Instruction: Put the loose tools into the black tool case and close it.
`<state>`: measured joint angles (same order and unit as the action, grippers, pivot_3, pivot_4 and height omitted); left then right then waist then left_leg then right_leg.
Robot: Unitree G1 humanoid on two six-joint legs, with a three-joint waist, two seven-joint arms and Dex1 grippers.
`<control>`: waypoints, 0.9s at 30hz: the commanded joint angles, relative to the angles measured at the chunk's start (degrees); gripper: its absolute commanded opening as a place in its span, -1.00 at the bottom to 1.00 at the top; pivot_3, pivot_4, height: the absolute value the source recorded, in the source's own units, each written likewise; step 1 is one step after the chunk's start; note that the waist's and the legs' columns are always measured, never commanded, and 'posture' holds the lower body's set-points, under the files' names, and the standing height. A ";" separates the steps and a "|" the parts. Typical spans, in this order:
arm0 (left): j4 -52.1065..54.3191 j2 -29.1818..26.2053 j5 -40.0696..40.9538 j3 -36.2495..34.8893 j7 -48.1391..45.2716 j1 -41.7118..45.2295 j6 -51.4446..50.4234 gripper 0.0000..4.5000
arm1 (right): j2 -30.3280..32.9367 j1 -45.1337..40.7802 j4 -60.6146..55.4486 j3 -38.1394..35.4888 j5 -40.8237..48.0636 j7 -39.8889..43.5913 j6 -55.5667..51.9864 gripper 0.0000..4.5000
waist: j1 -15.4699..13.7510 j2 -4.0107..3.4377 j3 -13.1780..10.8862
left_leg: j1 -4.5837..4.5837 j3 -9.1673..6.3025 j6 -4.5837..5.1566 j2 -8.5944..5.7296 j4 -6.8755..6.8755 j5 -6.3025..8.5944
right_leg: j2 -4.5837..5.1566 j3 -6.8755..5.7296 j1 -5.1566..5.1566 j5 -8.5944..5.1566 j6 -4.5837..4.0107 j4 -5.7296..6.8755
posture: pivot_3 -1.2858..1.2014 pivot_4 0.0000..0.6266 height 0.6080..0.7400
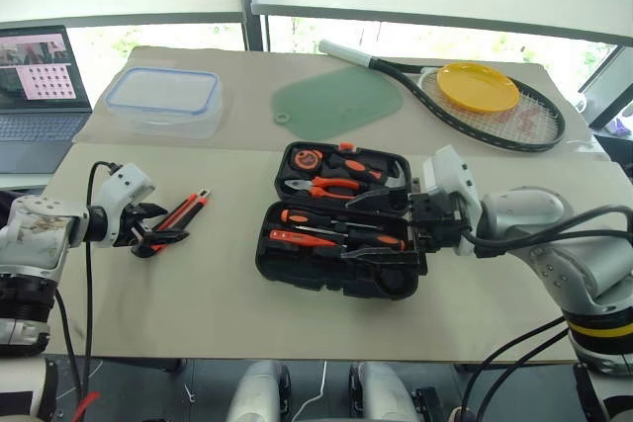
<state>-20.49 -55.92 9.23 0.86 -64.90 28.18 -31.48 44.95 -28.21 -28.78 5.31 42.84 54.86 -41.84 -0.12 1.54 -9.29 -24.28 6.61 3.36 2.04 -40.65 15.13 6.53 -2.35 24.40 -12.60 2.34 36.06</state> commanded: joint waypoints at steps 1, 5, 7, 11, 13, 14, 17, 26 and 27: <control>-0.65 -0.16 -1.04 1.31 -0.63 -1.10 -0.19 0.11 | 0.57 0.15 -1.86 -2.17 -0.84 -0.66 0.80 1.00 | 0.00 -0.01 0.00 | 0.00 0.00 0.00 0.00 0.00 0.00 | 0.01 0.01 0.00 0.00 0.00 0.00 | 0.03 -0.52 0.98; -0.27 -0.83 -1.31 0.80 -0.84 -1.29 1.67 -0.28 | 0.87 0.25 -1.90 -2.68 -0.94 -0.63 0.60 1.00 | -0.01 -0.01 0.01 | 0.01 0.01 0.00 0.00 0.00 0.00 | 0.00 0.01 0.00 -0.01 0.01 0.01 | 0.03 -0.52 0.98; 2.96 -1.36 0.34 -0.53 -2.09 0.20 1.67 -0.28 | 1.42 0.80 -2.30 -3.50 -0.60 -0.62 0.21 1.00 | -0.01 -0.01 0.00 | 0.01 0.00 0.00 0.01 0.00 0.00 | 0.00 0.01 0.00 -0.01 0.01 0.00 | 0.03 -0.52 0.98; 17.93 -1.67 7.35 -1.18 -9.32 4.79 0.19 -0.28 | 3.67 3.83 -3.75 -6.26 0.67 -0.22 -0.66 1.00 | -0.79 0.14 -0.08 | -0.14 -0.03 -0.06 0.03 -0.08 -0.04 | 0.00 -0.03 0.06 -0.01 0.01 -0.01 | 0.03 -0.52 0.98; 23.53 -0.33 9.32 1.03 -11.15 7.84 -1.98 -0.28 | 4.74 5.53 -4.37 -7.78 1.34 -0.07 -1.06 1.00 | -1.27 0.15 -0.09 | -0.33 -0.12 -0.11 0.02 -0.23 -0.06 | 0.02 -0.09 0.09 0.01 0.06 -0.04 | 0.03 -0.52 0.98; 25.67 0.44 9.72 2.72 -11.91 9.14 -2.66 -0.28 | 5.24 6.39 -4.68 -8.53 1.67 -0.28 -1.39 1.00 | -1.34 0.15 -0.09 | -0.34 -0.12 -0.11 0.02 -0.27 -0.07 | 0.02 -0.08 0.06 0.03 0.10 -0.06 | 0.03 -0.52 0.98; 30.42 3.94 8.94 10.13 -15.27 12.65 -1.15 -0.28 | 6.40 9.44 -6.12 -11.12 2.76 -1.42 -2.24 1.00 | -1.45 0.03 -0.02 | -0.20 -0.09 -0.06 -0.09 -0.28 -0.04 | 0.04 0.01 -0.11 0.05 0.19 -0.14 | 0.03 -0.52 0.98; 26.50 13.82 -0.22 30.21 -20.00 19.78 1.70 -0.28 | 6.65 16.83 -11.88 -17.31 6.25 -7.35 -4.59 1.00 | -0.64 0.02 -0.03 | -0.06 -0.10 0.09 -0.13 -0.24 0.03 | -0.14 0.16 -0.12 -0.01 0.17 -0.07 | 0.03 -0.52 0.98; 25.42 14.16 -0.88 31.00 -20.26 20.17 1.62 -0.28 | 6.56 17.42 -12.41 -17.73 6.55 -8.08 -4.78 1.00 | -0.62 0.02 -0.03 | -0.06 -0.10 0.09 -0.14 -0.23 0.03 | -0.13 0.16 -0.12 -0.01 0.16 -0.07 | 0.03 -0.52 0.98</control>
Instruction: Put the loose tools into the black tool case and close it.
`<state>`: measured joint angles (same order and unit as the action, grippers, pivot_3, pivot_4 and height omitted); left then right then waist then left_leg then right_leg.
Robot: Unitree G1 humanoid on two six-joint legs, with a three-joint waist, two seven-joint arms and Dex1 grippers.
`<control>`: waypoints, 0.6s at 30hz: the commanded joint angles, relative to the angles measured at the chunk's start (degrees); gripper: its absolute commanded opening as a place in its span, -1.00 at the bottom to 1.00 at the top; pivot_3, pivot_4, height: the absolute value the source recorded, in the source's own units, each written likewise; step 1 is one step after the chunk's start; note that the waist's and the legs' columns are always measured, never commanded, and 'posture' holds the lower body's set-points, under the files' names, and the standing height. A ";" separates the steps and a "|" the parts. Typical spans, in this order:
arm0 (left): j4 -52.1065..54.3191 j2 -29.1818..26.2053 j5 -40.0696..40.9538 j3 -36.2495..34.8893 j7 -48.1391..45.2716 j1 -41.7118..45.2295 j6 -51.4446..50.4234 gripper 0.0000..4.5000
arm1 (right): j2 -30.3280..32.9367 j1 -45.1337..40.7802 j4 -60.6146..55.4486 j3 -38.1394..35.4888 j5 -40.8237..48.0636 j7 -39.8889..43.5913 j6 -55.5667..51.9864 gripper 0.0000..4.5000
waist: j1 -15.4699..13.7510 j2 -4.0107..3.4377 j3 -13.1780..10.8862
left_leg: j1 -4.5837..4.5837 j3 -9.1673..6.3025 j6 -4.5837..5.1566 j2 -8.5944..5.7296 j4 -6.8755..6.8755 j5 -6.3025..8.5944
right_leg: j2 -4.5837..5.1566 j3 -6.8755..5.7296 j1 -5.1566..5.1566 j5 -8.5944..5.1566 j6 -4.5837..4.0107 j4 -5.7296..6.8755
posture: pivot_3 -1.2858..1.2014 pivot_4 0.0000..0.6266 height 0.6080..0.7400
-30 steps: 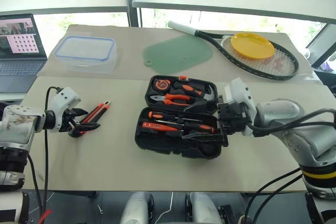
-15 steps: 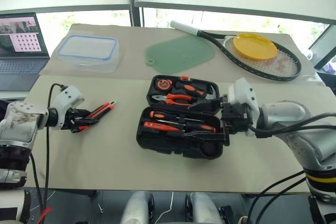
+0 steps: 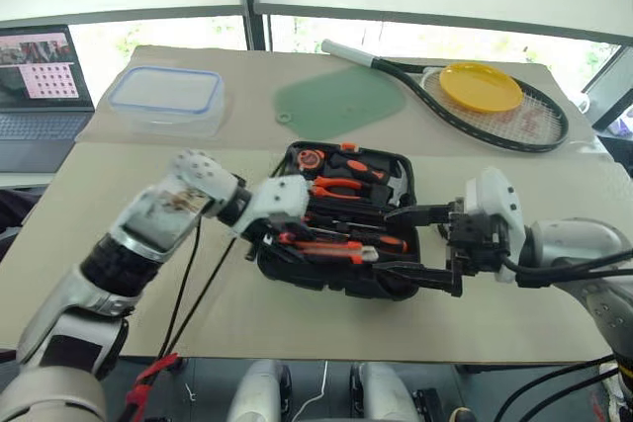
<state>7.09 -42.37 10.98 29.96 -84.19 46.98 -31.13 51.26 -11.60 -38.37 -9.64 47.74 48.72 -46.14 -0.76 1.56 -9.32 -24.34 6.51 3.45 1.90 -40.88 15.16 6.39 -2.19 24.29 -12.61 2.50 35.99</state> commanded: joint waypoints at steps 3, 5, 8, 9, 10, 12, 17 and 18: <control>-5.34 1.87 -4.28 3.07 -1.29 2.63 1.43 -0.28 | 0.08 2.85 -4.40 -4.13 2.46 -3.84 -0.72 1.00 | -0.02 0.00 0.00 | -0.01 -0.02 0.04 0.00 -0.02 0.02 | 0.01 -0.01 0.00 0.00 0.01 0.00 | 0.03 -0.52 0.98; -6.62 2.41 -5.12 3.31 -1.42 3.02 1.73 -0.28 | 0.01 3.68 -5.00 -4.65 2.91 -4.75 -0.75 1.00 | -0.14 0.01 -0.01 | -0.04 -0.02 0.08 0.01 -0.03 0.05 | 0.02 -0.01 0.00 0.00 0.01 -0.01 | 0.03 -0.52 0.98; -7.37 2.88 -5.11 3.76 -2.71 3.26 1.17 -0.28 | 0.01 5.02 -5.82 -5.40 3.45 -5.82 -0.54 1.00 | -0.08 0.01 -0.01 | -0.04 -0.03 0.11 0.01 -0.04 0.06 | 0.04 -0.02 -0.01 0.00 0.02 -0.01 | 0.03 -0.52 0.98; -7.53 3.06 -5.11 3.87 -2.90 3.31 0.97 -0.28 | 0.05 5.34 -6.01 -5.56 3.60 -6.09 -0.45 1.00 | -0.06 0.01 -0.01 | -0.04 -0.03 0.11 0.02 -0.04 0.06 | 0.03 -0.02 0.00 0.00 0.02 -0.01 | 0.03 -0.52 0.98; -8.20 3.37 -5.64 4.41 -3.09 3.22 1.54 -0.28 | 0.05 5.70 -6.27 -5.80 3.75 -6.54 -0.34 1.00 | -0.06 0.01 -0.01 | -0.03 -0.03 0.11 0.02 -0.03 0.06 | 0.03 -0.02 0.00 -0.01 0.02 0.00 | 0.03 -0.52 0.98; -8.89 3.84 -5.80 4.64 -3.72 2.98 1.84 -0.28 | 0.09 6.07 -6.57 -6.02 4.02 -7.21 -0.15 1.00 | -0.05 0.01 0.00 | -0.03 -0.03 0.11 0.01 -0.04 0.06 | 0.04 -0.02 -0.01 -0.01 0.02 0.00 | 0.03 -0.52 0.98; -7.82 4.75 -3.38 2.21 -5.12 3.76 -0.96 0.52 | 0.49 6.38 -6.51 -6.37 4.33 -7.53 0.06 1.00 | -0.06 0.01 -0.01 | -0.05 -0.04 0.12 0.02 -0.05 0.07 | 0.04 -0.02 -0.01 0.00 0.02 0.00 | 0.03 -0.52 0.98; -7.66 5.05 -2.81 1.46 -5.00 3.93 -1.46 0.65 | 0.52 6.46 -6.43 -6.31 4.17 -7.47 0.17 1.00 | -0.07 0.01 -0.01 | -0.04 -0.05 0.13 0.02 -0.05 0.07 | 0.04 -0.02 -0.02 -0.01 0.03 -0.01 | 0.03 -0.52 0.98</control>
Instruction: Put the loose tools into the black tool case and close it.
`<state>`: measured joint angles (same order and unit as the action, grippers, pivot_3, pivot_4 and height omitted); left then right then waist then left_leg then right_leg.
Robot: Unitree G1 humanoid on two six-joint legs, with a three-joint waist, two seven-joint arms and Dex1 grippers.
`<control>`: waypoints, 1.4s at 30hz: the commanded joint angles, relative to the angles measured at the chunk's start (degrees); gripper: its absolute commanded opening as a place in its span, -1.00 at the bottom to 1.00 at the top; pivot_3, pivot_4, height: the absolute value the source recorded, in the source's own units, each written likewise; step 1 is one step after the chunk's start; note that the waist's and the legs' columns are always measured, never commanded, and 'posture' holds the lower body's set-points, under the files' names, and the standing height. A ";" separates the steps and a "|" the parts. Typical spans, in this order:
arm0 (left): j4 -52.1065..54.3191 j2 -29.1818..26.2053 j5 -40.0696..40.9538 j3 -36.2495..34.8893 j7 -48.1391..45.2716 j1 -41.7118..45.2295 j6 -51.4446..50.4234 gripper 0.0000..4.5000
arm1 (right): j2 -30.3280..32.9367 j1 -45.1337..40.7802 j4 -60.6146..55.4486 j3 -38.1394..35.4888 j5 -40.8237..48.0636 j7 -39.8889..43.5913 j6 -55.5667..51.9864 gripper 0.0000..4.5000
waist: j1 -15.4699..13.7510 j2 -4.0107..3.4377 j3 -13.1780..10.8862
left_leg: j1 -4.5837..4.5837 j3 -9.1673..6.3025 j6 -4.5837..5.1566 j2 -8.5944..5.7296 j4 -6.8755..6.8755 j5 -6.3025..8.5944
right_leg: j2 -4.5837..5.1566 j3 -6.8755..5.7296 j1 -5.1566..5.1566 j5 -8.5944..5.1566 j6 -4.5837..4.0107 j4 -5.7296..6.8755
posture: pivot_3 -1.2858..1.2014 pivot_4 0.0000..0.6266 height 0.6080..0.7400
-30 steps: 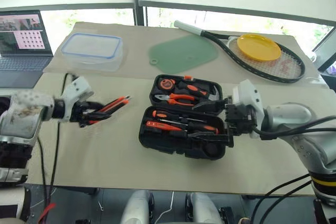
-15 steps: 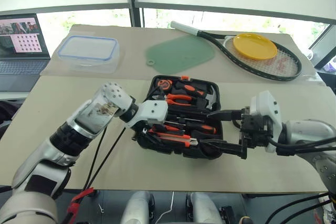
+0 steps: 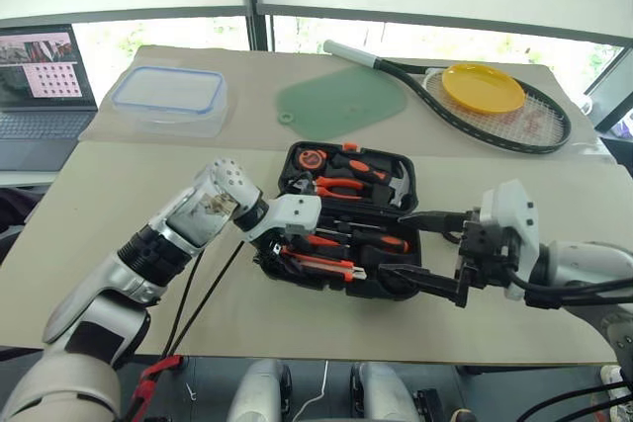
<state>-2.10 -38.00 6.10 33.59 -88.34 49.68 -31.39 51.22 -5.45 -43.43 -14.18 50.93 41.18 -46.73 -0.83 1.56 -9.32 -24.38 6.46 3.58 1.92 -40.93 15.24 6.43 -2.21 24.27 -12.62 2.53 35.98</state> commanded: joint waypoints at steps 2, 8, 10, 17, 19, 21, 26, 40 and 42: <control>1.82 0.97 3.15 -3.49 -0.54 1.80 -2.90 0.98 | 0.56 0.45 -1.26 -1.57 0.70 0.14 0.92 1.00 | -0.06 0.00 0.00 | -0.01 0.00 0.01 0.01 0.00 0.00 | 0.02 0.00 0.00 -0.01 0.01 0.00 | 0.03 -0.52 0.98; 3.65 -2.18 6.93 -8.94 -1.63 2.06 -5.20 0.87 | 0.43 -0.33 -1.03 -0.92 0.92 0.13 0.84 1.00 | 0.09 0.00 0.00 | 0.00 -0.02 0.01 0.01 0.00 0.00 | 0.01 0.00 0.01 -0.01 0.01 0.02 | 0.03 -0.52 0.98; 3.43 -4.29 6.58 -9.62 -2.25 0.92 -3.32 0.68 | 0.48 -0.39 -0.89 -0.75 0.75 0.30 0.93 1.00 | 0.16 0.00 0.00 | 0.01 -0.02 0.01 0.02 0.01 0.00 | 0.01 0.00 0.01 -0.01 0.01 0.01 | 0.03 -0.52 0.98; 2.11 -11.41 5.23 -9.44 -4.12 -3.17 4.07 -0.43 | 0.70 -0.42 -0.71 -0.62 0.79 0.80 0.86 1.00 | -0.03 0.00 0.00 | 0.02 -0.01 0.00 0.01 0.00 0.00 | 0.02 -0.01 0.00 -0.01 0.01 0.01 | 0.03 -0.52 0.98; 3.76 -11.92 6.31 -9.56 -4.16 -4.05 3.68 -0.78 | 0.71 -0.56 -0.54 -0.50 0.74 0.92 0.81 1.00 | -0.16 0.00 0.00 | 0.01 -0.01 0.01 0.02 0.00 0.00 | 0.03 0.00 0.00 -0.01 0.01 0.00 | 0.03 -0.52 0.98; 4.68 -11.31 5.45 -9.33 -3.70 -4.64 3.80 -0.97 | 0.72 -0.91 -0.30 -0.44 0.85 0.95 0.68 1.00 | -0.41 0.00 0.00 | 0.01 -0.01 0.02 0.02 0.00 0.01 | 0.05 -0.01 -0.02 -0.01 0.01 0.01 | 0.03 -0.52 0.98; 2.08 -9.20 -1.52 -5.52 -0.32 -5.69 9.86 -0.97 | 0.67 -1.60 -0.05 -0.44 1.39 0.91 0.25 1.00 | -0.58 0.00 0.00 | 0.02 0.00 0.04 -0.02 -0.03 0.02 | 0.04 -0.01 -0.04 -0.01 0.02 0.01 | 0.03 -0.52 0.98; 1.49 -7.48 4.32 -9.20 -4.11 -3.24 6.21 -0.97 | 0.99 -1.37 -0.22 -0.76 2.84 -0.06 -0.14 1.00 | -0.65 -0.08 0.05 | 0.07 -0.02 0.04 0.02 -0.08 0.00 | 0.04 -0.01 -0.06 0.00 0.00 0.11 | 0.03 -0.52 0.98; 0.95 -6.71 4.36 -9.40 -3.73 -2.22 5.63 -0.97 | 1.10 -1.26 -0.21 -0.84 3.04 -0.21 -0.08 1.00 | -0.68 -0.07 0.04 | 0.02 -0.03 0.04 0.02 -0.07 0.00 | 0.04 -0.01 -0.03 0.00 0.01 0.10 | 0.03 -0.52 0.98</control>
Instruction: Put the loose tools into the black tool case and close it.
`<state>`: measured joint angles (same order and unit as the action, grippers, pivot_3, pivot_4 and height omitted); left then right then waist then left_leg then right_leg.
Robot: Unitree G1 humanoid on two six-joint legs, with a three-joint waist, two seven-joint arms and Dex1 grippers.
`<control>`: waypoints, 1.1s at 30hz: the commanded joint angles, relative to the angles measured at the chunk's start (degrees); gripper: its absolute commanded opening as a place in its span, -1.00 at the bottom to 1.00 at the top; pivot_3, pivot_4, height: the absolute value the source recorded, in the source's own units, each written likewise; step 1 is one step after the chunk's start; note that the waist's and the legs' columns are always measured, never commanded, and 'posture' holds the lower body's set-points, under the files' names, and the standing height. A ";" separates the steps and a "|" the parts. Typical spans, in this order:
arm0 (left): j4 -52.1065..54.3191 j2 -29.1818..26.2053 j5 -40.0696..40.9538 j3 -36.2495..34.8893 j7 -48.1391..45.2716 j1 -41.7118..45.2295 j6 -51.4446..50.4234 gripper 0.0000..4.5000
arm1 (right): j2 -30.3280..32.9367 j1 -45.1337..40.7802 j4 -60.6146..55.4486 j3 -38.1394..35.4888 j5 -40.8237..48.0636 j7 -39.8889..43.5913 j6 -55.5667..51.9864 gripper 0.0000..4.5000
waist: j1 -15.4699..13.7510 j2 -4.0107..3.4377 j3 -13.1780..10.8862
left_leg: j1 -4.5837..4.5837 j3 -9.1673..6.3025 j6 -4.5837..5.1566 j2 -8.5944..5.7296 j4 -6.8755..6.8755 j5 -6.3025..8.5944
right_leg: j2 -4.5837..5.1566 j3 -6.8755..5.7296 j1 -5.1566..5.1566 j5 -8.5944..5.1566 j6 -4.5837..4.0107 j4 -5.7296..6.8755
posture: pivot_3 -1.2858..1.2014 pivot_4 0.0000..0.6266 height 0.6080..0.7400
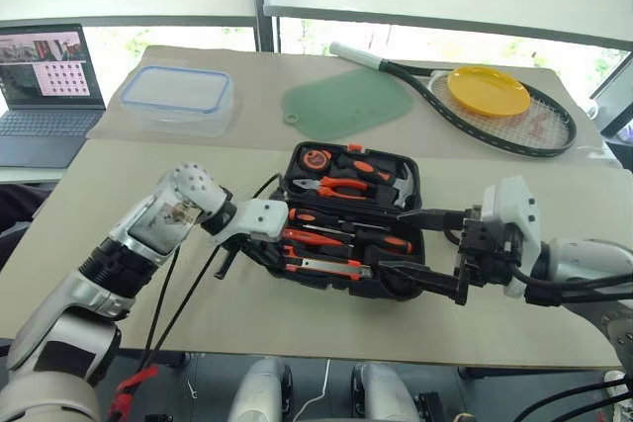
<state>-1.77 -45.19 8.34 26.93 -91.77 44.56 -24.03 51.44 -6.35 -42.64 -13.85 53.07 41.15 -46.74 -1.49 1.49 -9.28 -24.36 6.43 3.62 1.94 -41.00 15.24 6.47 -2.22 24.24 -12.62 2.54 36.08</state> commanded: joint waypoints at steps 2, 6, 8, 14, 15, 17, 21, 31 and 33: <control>-0.43 1.52 1.11 -2.53 0.59 3.51 -0.90 -0.97 | 0.93 -0.31 -0.97 -1.12 1.00 -0.29 0.01 1.00 | -0.03 0.00 0.00 | 0.01 0.00 0.01 -0.02 0.00 0.00 | 0.00 0.00 -0.02 -0.01 0.01 -0.02 | 0.03 -0.52 0.98; -3.67 4.86 -1.94 -0.91 3.56 3.63 2.57 -0.97 | 0.95 -0.59 -0.82 -0.80 1.05 -0.47 0.03 1.00 | -0.03 0.00 0.00 | 0.02 0.01 0.01 -0.06 0.00 0.00 | 0.00 0.00 -0.04 0.00 0.01 -0.02 | 0.03 -0.52 0.98; -3.83 5.40 -3.61 0.38 3.81 2.43 4.84 -0.97 | 0.89 -0.74 -0.76 -0.75 1.13 -0.62 -0.03 1.00 | 0.08 0.01 0.00 | 0.00 0.01 0.01 -0.08 0.00 0.00 | -0.01 0.00 -0.03 0.00 0.01 -0.03 | 0.03 -0.52 0.98; -8.09 8.72 -11.33 3.45 10.87 -0.40 13.40 -0.97 | 0.66 -0.57 -1.03 -0.83 1.45 -1.39 -0.20 1.00 | -0.19 -0.08 0.05 | 0.09 0.01 0.02 -0.05 0.03 0.01 | 0.02 0.01 -0.13 0.00 0.01 -0.06 | 0.03 -0.52 0.98; -8.51 9.09 -11.35 3.14 10.89 -0.42 13.78 -0.97 | 0.64 -0.45 -1.20 -0.86 1.55 -1.51 -0.22 1.00 | -0.34 -0.07 0.06 | 0.08 -0.01 0.03 -0.05 0.00 0.02 | 0.04 0.00 -0.13 0.00 0.02 -0.05 | 0.03 -0.52 0.98; -8.46 9.24 -10.86 2.82 9.91 -0.77 13.91 -0.97 | 0.66 -0.26 -1.36 -0.94 1.72 -1.64 -0.24 1.00 | -0.42 -0.07 0.06 | 0.09 -0.02 0.05 -0.04 -0.05 0.03 | 0.03 0.00 -0.16 0.01 0.03 -0.06 | 0.03 -0.52 0.98; -6.46 9.17 -8.87 1.48 8.76 -1.80 12.94 -0.97 | 1.06 0.40 -1.02 -1.50 1.85 -1.93 -0.15 1.00 | -0.18 -0.09 0.07 | 0.09 -0.02 0.05 -0.01 0.00 0.03 | 0.02 0.02 -0.12 0.01 0.02 -0.04 | 0.03 -0.52 0.98; 3.70 7.87 11.62 -17.33 10.95 -2.31 -4.66 -0.87 | 1.64 17.76 6.53 -15.76 -8.07 -1.41 1.10 1.00 | -0.26 -0.06 0.05 | -0.07 -0.05 0.06 -0.02 -0.06 0.03 | 0.06 -0.01 -0.06 0.00 0.07 -0.06 | 0.03 -0.52 0.98; 6.12 5.60 16.59 -20.90 10.79 -2.87 -11.56 -0.65 | 2.28 22.83 10.53 -20.48 -10.93 0.84 1.59 1.00 | -0.11 -0.07 0.05 | -0.02 -0.04 0.06 -0.02 -0.03 0.03 | 0.05 0.00 -0.10 0.00 0.09 -0.05 | 0.03 -0.52 0.98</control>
<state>0.99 -38.11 19.68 9.96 -81.03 41.25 -29.48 52.72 14.32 -34.60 -28.76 44.75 40.01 -46.35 -1.61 1.43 -9.23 -24.34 6.38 3.67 1.93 -41.00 15.27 6.51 -2.22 24.14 -12.62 2.63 36.02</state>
